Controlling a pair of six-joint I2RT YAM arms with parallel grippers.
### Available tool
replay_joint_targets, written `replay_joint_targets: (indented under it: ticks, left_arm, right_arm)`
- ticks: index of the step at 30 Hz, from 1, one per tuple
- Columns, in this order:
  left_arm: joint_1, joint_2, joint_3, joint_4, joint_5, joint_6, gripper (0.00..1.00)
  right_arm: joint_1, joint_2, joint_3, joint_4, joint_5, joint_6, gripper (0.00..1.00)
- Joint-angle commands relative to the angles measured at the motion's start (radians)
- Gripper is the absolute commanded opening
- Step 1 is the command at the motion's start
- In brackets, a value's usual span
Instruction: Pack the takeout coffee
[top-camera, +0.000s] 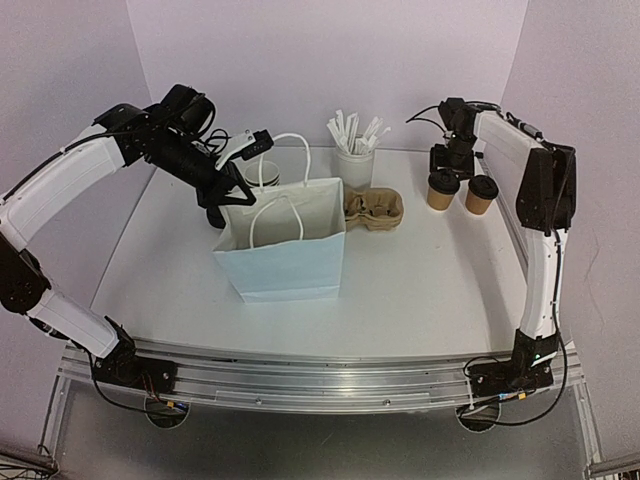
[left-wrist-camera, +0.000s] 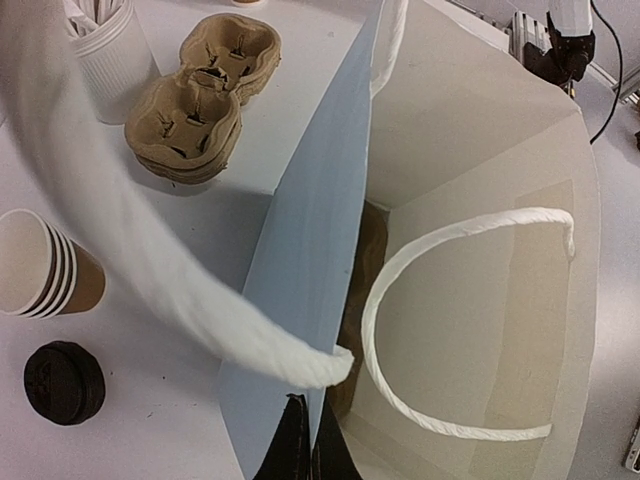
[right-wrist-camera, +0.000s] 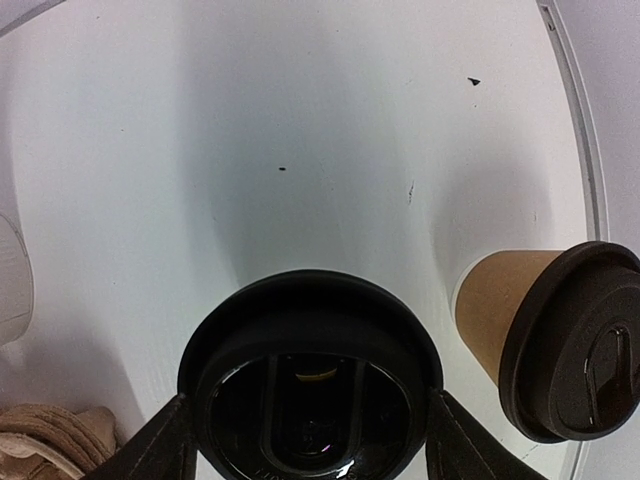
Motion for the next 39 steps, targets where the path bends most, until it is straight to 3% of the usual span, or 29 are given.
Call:
replay_joint_targets:
  ticks: [1,7,12,26,32,39]
  left_arm:
    - [0.006,0.009,0.045,0.011,-0.003,-0.007,0.00]
    - [0.007,0.008,0.048,0.011,-0.003,-0.007,0.00]
    - [0.008,0.009,0.057,0.010,-0.005,-0.006,0.00]
    - [0.008,-0.001,0.073,0.029,-0.033,0.010,0.00]
    - [-0.009,-0.072,0.047,0.080,-0.124,0.070,0.00]
    - [-0.116,-0.225,-0.094,0.159,-0.304,0.102,0.00]
  right_arm:
    - [0.001,0.036,0.020,-0.035,0.017,-0.015,0.70]
    - [0.001,0.039,-0.003,-0.043,0.033,-0.028,0.66]
    - [0.002,0.035,-0.018,-0.046,0.025,-0.021,0.54]
    - [0.017,-0.170,0.053,-0.050,0.013,0.009,0.45]
    - [0.081,-0.318,0.019,-0.065,0.041,0.030,0.43]
    - [0.256,-0.515,-0.042,-0.104,0.115,0.096,0.42]
